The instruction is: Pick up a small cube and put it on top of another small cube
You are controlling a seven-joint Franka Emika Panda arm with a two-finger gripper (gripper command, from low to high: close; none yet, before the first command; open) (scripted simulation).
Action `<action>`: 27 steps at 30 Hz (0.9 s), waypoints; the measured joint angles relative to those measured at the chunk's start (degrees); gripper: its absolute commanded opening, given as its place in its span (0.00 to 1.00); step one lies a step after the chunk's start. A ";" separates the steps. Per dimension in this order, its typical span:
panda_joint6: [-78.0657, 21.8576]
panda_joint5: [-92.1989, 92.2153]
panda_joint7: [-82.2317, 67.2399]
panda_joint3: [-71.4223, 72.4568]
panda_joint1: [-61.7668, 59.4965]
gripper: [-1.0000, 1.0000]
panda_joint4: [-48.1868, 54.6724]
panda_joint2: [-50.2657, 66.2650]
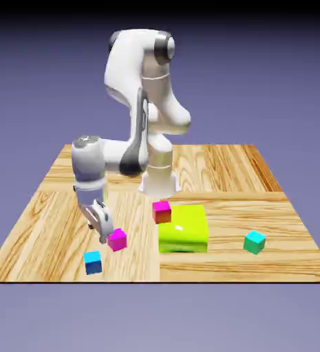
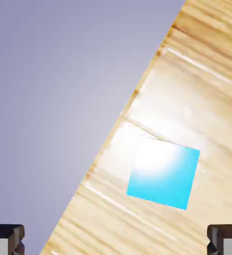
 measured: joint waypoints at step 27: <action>-12.36 -3.63 -24.58 -3.22 17.16 0.00 -14.84 -22.84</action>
